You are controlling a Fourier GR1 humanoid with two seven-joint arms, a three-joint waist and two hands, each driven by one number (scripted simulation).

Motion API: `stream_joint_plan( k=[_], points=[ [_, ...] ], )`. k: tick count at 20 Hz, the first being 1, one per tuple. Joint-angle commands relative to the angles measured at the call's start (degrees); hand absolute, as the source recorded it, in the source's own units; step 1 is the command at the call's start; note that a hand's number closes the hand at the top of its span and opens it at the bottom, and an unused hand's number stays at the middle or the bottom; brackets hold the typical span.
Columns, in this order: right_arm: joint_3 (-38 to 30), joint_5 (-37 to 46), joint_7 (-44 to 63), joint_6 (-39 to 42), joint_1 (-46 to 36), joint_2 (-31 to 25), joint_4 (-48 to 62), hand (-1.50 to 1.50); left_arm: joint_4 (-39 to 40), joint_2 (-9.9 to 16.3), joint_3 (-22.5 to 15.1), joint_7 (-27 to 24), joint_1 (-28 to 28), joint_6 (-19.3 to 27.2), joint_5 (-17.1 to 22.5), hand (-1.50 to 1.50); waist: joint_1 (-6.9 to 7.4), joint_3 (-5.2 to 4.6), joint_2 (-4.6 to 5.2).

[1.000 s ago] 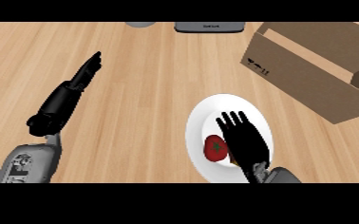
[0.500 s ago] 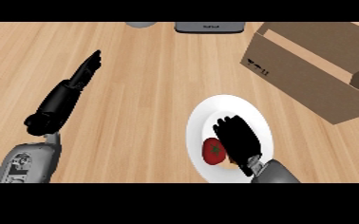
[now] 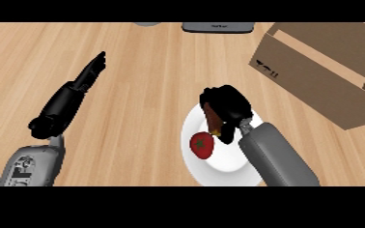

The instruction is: Pick the sweet potato from the plate and place it in the cardboard box

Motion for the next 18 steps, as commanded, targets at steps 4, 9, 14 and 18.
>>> stream_joint_plan(
  k=[4, 9, 14, 18],
  points=[
    [-7.12, -1.74, -7.31, -11.39, -10.51, 3.56, 9.22, 1.50, -2.87, -0.24, 0.09, 1.79, 1.08, -1.22, 1.24, 0.00, -0.10, 0.00, -0.22],
    [-6.01, 0.17, -6.27, -9.93, -6.86, 0.19, -4.86, 1.50, -0.03, 2.15, 3.07, 0.05, 1.12, -1.87, 1.21, 0.00, -1.55, -0.05, -0.58],
    [-16.06, -4.42, 3.23, -5.33, -11.69, -0.64, -12.99, 1.50, -3.43, -0.93, 0.39, 2.13, 1.97, 1.20, -1.12, 0.00, -1.98, -0.04, -0.77],
    [-24.91, -8.69, 9.64, -5.67, -12.32, -0.72, -15.23, 1.50, -1.46, -0.13, 1.56, 3.35, -0.56, 0.18, 0.02, 0.00, -2.43, -0.02, -0.64]
  ],
)
